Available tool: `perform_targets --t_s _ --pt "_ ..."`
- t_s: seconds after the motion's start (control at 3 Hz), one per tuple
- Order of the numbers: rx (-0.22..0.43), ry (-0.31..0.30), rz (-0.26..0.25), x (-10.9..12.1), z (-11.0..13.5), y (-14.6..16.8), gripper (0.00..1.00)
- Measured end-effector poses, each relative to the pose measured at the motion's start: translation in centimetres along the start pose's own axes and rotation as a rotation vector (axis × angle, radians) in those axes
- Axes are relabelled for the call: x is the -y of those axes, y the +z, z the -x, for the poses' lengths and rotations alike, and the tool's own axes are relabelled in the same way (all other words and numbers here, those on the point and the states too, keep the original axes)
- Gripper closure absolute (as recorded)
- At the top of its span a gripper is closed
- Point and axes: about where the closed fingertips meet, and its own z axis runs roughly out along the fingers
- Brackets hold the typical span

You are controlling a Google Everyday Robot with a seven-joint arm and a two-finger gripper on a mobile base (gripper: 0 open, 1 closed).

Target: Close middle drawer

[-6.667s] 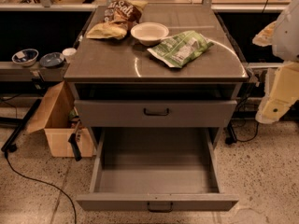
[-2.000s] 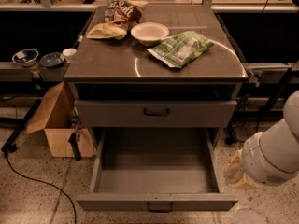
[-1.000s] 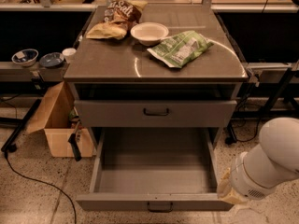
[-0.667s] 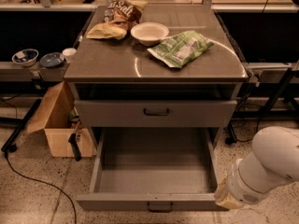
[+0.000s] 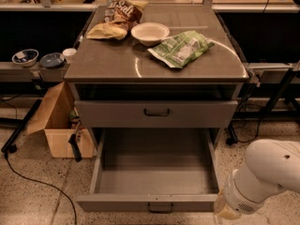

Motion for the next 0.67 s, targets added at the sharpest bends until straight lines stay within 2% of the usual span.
perform_targets --t_s 0.33,0.67 --pt "-0.011 0.027 0.005 -0.2 -0.4 1.6 1.0" --pt "-0.002 0.027 0.008 -0.1 -0.2 3.1 1.0"
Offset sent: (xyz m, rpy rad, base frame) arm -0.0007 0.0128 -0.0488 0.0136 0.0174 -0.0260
